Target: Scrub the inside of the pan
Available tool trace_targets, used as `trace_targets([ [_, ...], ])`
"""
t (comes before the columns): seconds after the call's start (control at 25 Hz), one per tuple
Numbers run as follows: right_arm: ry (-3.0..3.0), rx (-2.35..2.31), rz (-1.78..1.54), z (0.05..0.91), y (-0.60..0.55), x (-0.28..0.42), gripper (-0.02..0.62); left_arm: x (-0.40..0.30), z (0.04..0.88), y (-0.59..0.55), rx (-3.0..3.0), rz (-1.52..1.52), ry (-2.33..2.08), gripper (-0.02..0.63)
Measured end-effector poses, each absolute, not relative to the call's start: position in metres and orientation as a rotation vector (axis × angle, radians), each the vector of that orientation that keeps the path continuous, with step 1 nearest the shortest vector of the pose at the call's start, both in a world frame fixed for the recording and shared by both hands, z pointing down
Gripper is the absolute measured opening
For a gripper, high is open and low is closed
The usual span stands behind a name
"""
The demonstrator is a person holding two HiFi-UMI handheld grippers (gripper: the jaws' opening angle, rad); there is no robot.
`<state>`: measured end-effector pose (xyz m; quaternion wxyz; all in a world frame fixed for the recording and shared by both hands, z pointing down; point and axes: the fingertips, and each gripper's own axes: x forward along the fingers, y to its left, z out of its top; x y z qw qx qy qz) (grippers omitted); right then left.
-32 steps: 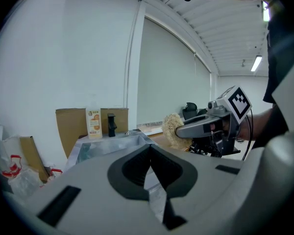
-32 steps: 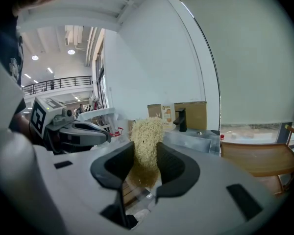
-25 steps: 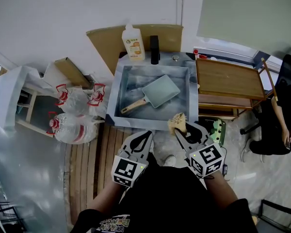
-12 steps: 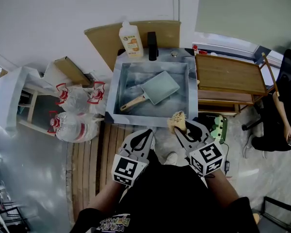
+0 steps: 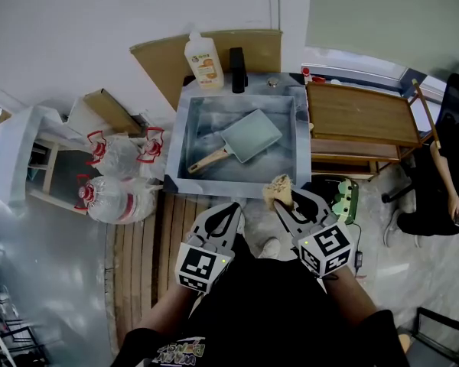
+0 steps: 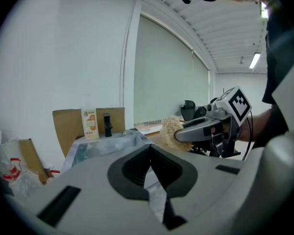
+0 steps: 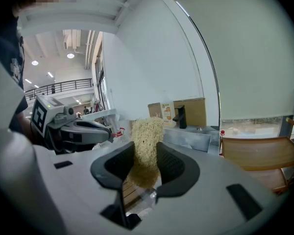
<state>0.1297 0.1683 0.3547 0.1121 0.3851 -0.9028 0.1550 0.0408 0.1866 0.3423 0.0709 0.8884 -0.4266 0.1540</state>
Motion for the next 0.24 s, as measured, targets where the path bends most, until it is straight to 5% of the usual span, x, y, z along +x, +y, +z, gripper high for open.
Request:
trace_targets([
  [0.24,-2.661,1.120,0.453,0.3520,0.1699,0.1271,0.146,0.0399,0.3432,0.1910,2.665,0.467,-1.287,0.008],
])
